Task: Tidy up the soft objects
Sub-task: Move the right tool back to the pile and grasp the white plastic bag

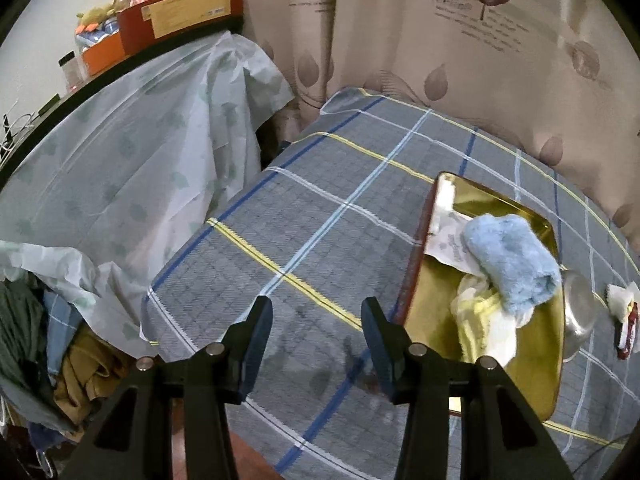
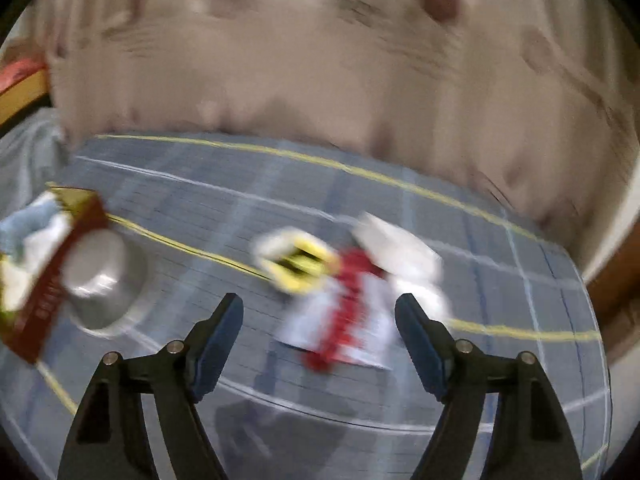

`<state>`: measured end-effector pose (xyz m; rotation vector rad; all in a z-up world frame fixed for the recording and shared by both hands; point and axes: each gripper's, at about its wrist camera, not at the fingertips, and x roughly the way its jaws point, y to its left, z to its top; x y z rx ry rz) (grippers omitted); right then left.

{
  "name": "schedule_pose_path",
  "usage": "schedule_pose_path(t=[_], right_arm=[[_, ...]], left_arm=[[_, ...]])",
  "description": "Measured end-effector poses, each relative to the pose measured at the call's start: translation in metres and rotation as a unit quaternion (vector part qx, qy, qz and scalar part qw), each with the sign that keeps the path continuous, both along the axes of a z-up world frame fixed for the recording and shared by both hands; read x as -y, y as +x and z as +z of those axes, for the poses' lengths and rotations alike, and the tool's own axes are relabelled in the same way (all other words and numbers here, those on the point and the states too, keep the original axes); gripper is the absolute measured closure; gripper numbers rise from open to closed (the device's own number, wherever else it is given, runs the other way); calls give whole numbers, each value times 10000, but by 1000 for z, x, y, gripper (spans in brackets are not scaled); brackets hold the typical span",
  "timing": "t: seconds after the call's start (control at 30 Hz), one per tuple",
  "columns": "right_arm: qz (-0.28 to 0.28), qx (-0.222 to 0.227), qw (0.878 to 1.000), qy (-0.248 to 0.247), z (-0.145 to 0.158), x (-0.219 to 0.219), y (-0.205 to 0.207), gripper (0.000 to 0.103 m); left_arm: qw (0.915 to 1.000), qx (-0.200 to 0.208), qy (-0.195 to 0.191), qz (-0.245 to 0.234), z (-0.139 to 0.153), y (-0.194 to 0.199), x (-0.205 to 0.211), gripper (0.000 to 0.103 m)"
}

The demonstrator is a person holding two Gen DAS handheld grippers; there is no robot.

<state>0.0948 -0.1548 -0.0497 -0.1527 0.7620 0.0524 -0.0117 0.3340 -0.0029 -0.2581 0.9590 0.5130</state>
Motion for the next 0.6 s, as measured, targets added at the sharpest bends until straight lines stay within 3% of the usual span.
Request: schedule_pose_path(t=[0.2, 0.47, 0.6], right_arm=[[-390, -185, 9982, 409, -23, 66, 13, 30], [-331, -297, 9968, 663, -49, 89, 43, 33], [-204, -376, 9965, 718, -55, 90, 53, 40]], left_arm=[[9994, -112, 218, -252, 1, 6, 25, 56], [9947, -315, 275, -936, 2, 23, 75, 56], [9914, -333, 207, -1247, 6, 37, 103, 56]])
